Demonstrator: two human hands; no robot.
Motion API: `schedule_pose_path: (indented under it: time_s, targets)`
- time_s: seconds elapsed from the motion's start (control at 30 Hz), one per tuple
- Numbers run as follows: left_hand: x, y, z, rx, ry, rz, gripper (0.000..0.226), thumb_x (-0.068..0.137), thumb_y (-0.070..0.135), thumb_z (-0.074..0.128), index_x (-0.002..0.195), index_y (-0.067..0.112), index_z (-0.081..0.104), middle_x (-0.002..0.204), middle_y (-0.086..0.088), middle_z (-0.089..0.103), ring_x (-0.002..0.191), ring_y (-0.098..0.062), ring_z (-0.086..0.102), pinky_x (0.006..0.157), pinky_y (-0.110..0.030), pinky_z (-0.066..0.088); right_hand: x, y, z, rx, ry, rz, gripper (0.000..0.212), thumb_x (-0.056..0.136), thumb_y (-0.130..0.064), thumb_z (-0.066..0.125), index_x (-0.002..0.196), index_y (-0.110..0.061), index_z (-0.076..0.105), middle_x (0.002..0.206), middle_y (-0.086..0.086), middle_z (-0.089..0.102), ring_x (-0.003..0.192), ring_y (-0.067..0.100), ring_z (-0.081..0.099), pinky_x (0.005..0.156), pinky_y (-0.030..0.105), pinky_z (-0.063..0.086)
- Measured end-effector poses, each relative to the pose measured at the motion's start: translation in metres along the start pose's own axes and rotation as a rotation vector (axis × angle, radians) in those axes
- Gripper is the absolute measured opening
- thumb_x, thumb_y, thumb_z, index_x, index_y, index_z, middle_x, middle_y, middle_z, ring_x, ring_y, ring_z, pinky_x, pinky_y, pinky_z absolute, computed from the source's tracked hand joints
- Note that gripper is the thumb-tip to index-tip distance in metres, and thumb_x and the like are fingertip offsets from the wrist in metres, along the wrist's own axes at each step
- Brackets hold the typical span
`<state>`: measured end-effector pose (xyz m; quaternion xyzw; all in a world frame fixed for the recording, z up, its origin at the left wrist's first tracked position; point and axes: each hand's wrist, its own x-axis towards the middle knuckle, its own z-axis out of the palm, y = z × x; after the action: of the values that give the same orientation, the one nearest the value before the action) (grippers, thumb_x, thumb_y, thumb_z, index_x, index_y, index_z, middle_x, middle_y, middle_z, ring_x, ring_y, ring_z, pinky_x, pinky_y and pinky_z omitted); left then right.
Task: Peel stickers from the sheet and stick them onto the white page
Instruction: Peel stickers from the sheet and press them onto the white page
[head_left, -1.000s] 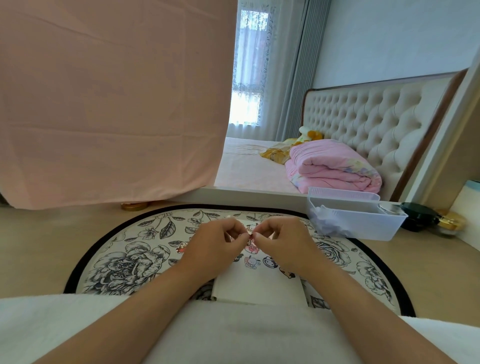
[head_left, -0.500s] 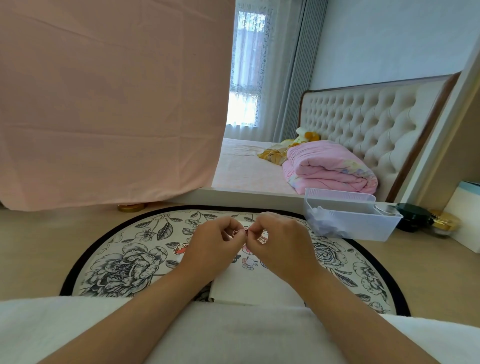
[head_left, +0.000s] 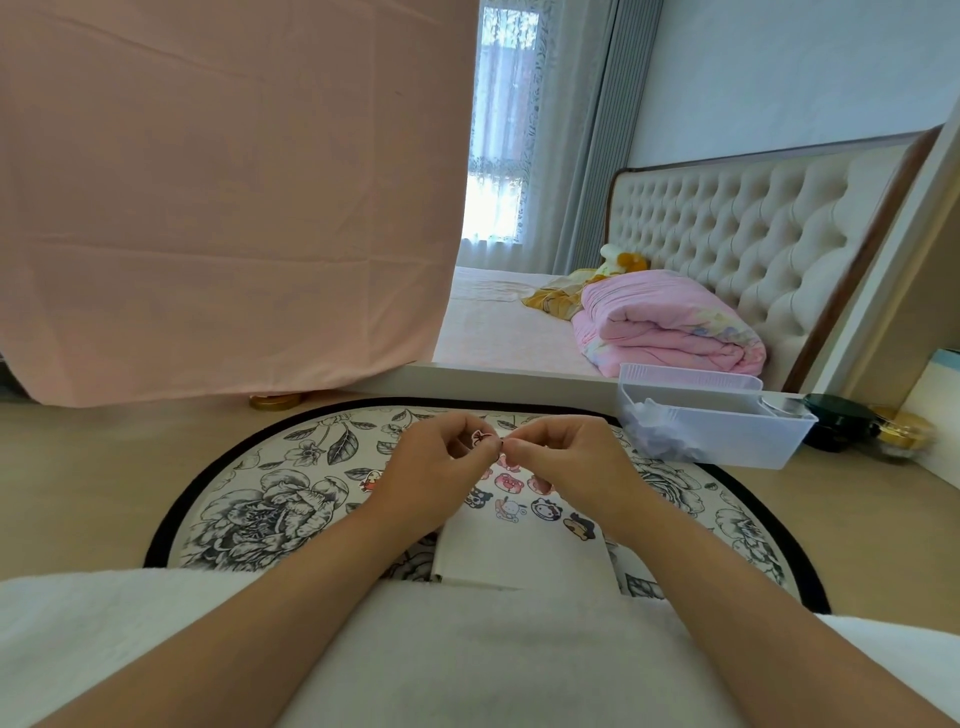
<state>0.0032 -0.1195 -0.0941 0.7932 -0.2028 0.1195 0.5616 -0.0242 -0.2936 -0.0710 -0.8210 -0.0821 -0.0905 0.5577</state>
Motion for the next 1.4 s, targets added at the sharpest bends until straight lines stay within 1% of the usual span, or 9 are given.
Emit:
schedule_pose_path:
  time_s: [0.17, 0.33, 0.43, 0.63, 0.83, 0.97, 1.13, 1.23, 1.4]
  targets:
    - [0.0, 0.0, 0.0, -0.029, -0.011, 0.003, 0.013, 0.091, 0.021, 0.069, 0.079, 0.025, 0.074, 0.064, -0.004, 0.065, 0.058, -0.008, 0.053, 0.057, -0.025, 0.046, 0.003, 0.004, -0.001, -0.063, 0.007, -0.039, 0.007, 0.088, -0.02, 0.075, 0.083, -0.018, 0.079, 0.077, 0.008, 0.074, 0.056, 0.01, 0.056, 0.059, 0.031, 0.051]
    - [-0.001, 0.0, 0.001, -0.012, -0.027, -0.006, 0.015, 0.091, 0.019, 0.069, 0.077, 0.025, 0.073, 0.055, 0.011, 0.056, 0.053, -0.005, 0.048, 0.054, -0.02, 0.044, 0.004, 0.008, 0.003, -0.189, 0.019, -0.084, 0.01, 0.091, -0.02, 0.071, 0.082, -0.02, 0.077, 0.07, -0.004, 0.07, 0.051, 0.001, 0.053, 0.053, 0.018, 0.043]
    - [0.0, -0.002, 0.0, -0.018, -0.024, -0.027, 0.014, 0.092, 0.019, 0.068, 0.078, 0.021, 0.073, 0.053, 0.013, 0.058, 0.052, -0.005, 0.049, 0.055, -0.024, 0.045, 0.005, 0.006, 0.001, -0.144, -0.036, -0.047, 0.008, 0.093, -0.018, 0.07, 0.088, -0.017, 0.076, 0.08, 0.004, 0.072, 0.052, 0.01, 0.056, 0.051, 0.024, 0.047]
    - [0.0, 0.0, -0.001, -0.019, -0.031, -0.031, 0.017, 0.091, 0.02, 0.069, 0.075, 0.025, 0.072, 0.054, 0.013, 0.057, 0.052, -0.005, 0.048, 0.054, -0.021, 0.044, 0.002, 0.0, -0.009, -0.034, -0.118, 0.03, 0.015, 0.096, -0.021, 0.067, 0.094, -0.01, 0.076, 0.087, 0.007, 0.075, 0.054, 0.013, 0.058, 0.045, 0.015, 0.04]
    - [0.0, 0.001, -0.001, -0.028, -0.047, -0.044, 0.015, 0.091, 0.02, 0.068, 0.077, 0.023, 0.073, 0.059, 0.006, 0.059, 0.055, -0.009, 0.05, 0.056, -0.024, 0.045, 0.004, 0.002, -0.008, -0.148, -0.075, -0.038, 0.009, 0.093, -0.019, 0.07, 0.09, -0.013, 0.076, 0.083, 0.005, 0.075, 0.055, 0.014, 0.058, 0.059, 0.03, 0.051]
    - [0.0, 0.001, -0.001, -0.027, -0.042, -0.044, 0.017, 0.091, 0.019, 0.068, 0.075, 0.024, 0.071, 0.059, 0.004, 0.059, 0.055, -0.009, 0.049, 0.054, -0.022, 0.044, 0.005, 0.002, -0.005, -0.206, -0.053, -0.087, 0.008, 0.092, -0.02, 0.071, 0.087, -0.018, 0.076, 0.08, 0.001, 0.074, 0.053, 0.011, 0.057, 0.057, 0.026, 0.052]
    - [-0.001, 0.003, 0.0, -0.005, -0.04, -0.028, 0.018, 0.091, 0.019, 0.069, 0.074, 0.026, 0.071, 0.059, 0.005, 0.054, 0.053, -0.005, 0.044, 0.052, -0.017, 0.04, 0.003, 0.002, -0.002, -0.371, 0.004, -0.194, 0.013, 0.091, -0.022, 0.069, 0.08, -0.024, 0.076, 0.069, -0.016, 0.071, 0.052, 0.001, 0.056, 0.054, 0.016, 0.047]
    - [-0.002, 0.004, 0.001, 0.001, -0.038, -0.023, 0.016, 0.09, 0.019, 0.069, 0.075, 0.023, 0.071, 0.055, 0.012, 0.051, 0.049, -0.002, 0.041, 0.05, -0.013, 0.037, 0.002, 0.004, 0.0, -0.526, 0.048, -0.275, 0.013, 0.089, -0.028, 0.066, 0.079, -0.028, 0.073, 0.067, -0.021, 0.066, 0.056, 0.002, 0.057, 0.056, 0.018, 0.044]
    - [-0.002, 0.004, 0.002, 0.015, -0.043, -0.014, 0.018, 0.091, 0.018, 0.068, 0.075, 0.024, 0.07, 0.047, 0.019, 0.047, 0.046, -0.001, 0.041, 0.049, -0.01, 0.034, -0.001, 0.005, 0.003, -0.693, 0.137, -0.404, 0.012, 0.087, -0.03, 0.064, 0.077, -0.028, 0.071, 0.07, -0.018, 0.066, 0.063, 0.0, 0.056, 0.063, 0.026, 0.051]
